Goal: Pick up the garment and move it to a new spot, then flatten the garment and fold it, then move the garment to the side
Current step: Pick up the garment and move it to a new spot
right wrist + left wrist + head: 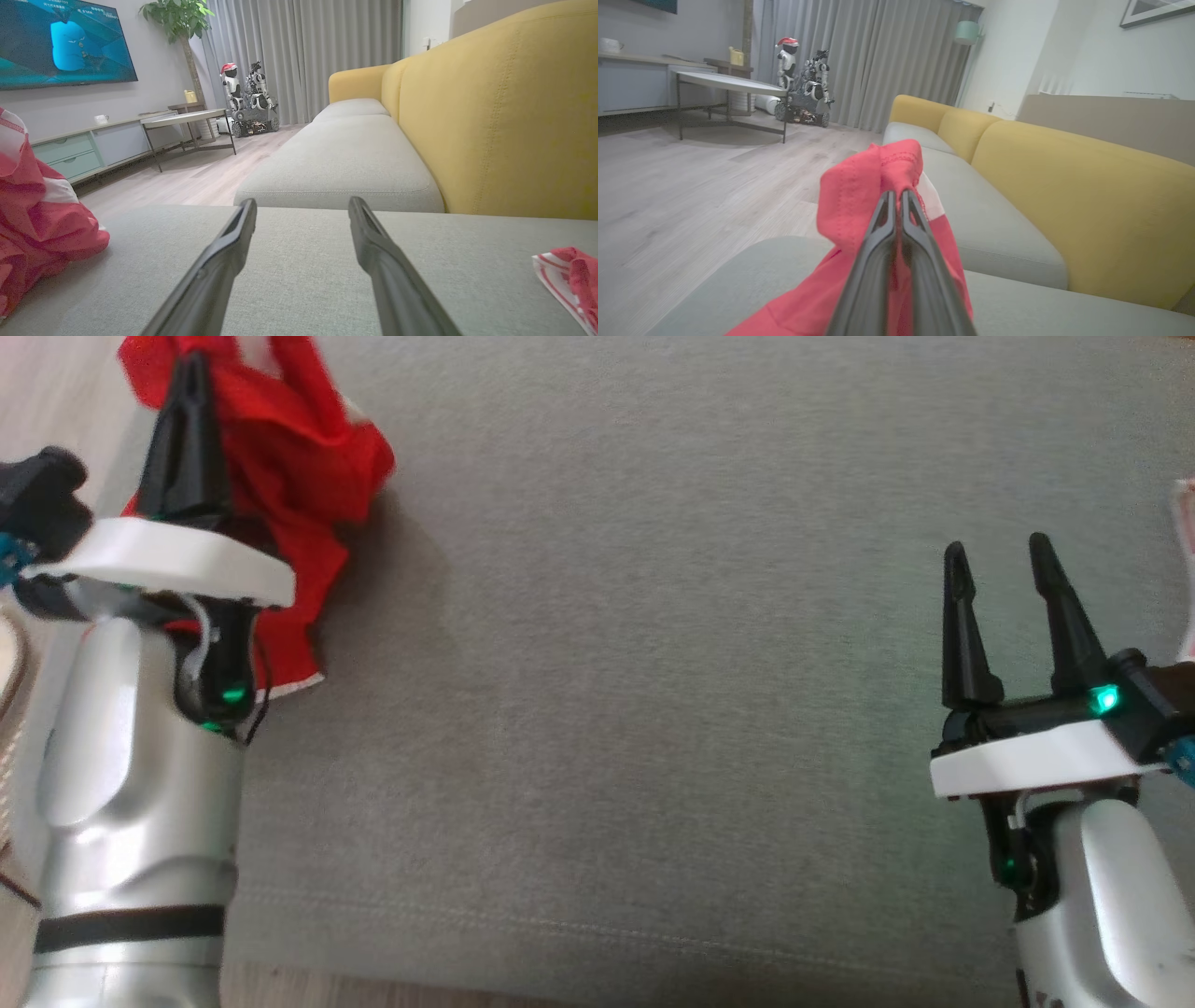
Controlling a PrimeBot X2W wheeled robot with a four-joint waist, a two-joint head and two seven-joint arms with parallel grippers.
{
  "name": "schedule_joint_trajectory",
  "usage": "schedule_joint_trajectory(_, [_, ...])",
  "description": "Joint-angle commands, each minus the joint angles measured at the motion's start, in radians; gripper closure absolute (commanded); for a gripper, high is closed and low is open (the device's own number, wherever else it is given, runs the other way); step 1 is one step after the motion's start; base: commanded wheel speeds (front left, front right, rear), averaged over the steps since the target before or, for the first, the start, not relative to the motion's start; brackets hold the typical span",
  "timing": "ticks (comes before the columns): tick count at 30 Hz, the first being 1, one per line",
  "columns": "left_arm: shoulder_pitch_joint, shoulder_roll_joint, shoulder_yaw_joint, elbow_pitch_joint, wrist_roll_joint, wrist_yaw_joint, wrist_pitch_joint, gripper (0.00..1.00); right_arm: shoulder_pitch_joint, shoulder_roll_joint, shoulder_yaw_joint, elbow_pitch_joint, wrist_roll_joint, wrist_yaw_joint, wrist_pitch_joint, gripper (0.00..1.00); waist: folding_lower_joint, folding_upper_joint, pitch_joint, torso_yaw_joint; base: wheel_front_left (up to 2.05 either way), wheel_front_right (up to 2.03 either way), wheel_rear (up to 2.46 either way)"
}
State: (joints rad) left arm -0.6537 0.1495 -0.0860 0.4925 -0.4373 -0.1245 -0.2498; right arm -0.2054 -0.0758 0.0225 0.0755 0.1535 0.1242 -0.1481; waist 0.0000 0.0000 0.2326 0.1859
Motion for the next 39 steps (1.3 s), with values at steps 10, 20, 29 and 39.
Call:
schedule_joint_trajectory(10, [-0.114,-0.018,-0.088,-0.164,0.013,-0.006,0.039,1.0,-0.055,0.023,0.066,0.002,0.038,0.007,-0.059,0.0,0.0,0.0,-0.017,-0.181,0.0,0.0,0.0])
schedule_joint_trajectory(20, [-0.27,-0.076,-0.222,-0.232,0.038,0.029,0.151,1.0,-0.111,0.025,0.141,0.015,0.126,0.007,-0.102,0.0,0.0,0.0,0.045,-0.367,0.0,0.0,0.0])
schedule_joint_trajectory(29, [-0.323,-0.034,-0.235,-0.139,0.085,0.065,0.185,1.0,-0.145,0.025,0.17,0.014,0.19,0.007,-0.113,0.0,0.0,0.0,0.107,-0.47,0.0,0.0,0.0])
schedule_joint_trajectory(39, [-0.333,0.024,-0.244,-0.099,0.105,0.06,0.191,1.0,-0.143,0.026,0.167,-0.007,0.197,0.007,-0.113,0.0,0.0,0.0,0.141,-0.463,0.0,0.0,0.0])
